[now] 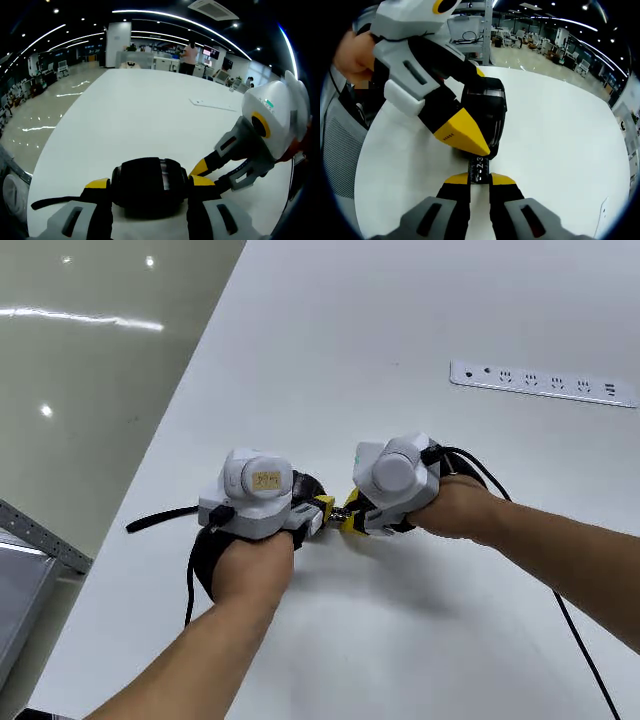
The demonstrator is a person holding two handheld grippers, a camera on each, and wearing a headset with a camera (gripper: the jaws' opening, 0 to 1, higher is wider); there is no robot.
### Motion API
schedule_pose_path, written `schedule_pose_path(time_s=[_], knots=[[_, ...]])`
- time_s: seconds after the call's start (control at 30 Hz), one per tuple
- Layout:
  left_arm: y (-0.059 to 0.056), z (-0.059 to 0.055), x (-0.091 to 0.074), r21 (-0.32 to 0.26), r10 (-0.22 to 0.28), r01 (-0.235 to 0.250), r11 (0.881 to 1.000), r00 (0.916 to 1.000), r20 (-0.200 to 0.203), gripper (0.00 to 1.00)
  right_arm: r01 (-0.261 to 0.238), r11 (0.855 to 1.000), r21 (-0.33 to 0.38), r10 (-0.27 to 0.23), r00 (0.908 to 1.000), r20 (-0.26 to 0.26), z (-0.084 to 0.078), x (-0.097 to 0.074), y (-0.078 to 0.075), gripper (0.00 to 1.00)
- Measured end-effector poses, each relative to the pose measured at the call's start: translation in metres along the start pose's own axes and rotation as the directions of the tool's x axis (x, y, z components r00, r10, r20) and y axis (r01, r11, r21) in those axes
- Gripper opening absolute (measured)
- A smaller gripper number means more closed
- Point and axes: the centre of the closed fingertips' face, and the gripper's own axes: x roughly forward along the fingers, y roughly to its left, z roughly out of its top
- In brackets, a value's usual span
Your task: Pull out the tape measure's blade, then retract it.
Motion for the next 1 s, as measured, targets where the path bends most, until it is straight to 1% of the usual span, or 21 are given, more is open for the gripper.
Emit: schedule_pose_path(time_s=[1.0], knots=[[-0.0002, -0.0004, 0.0006, -0.002, -0.004, 0.004, 1.0, 1.0, -0.004, 0.56, -0.013, 0.999, -0.032, 0.013, 0.9999, -0.002, 0.0103, 0.0067, -0.0005, 0.13]])
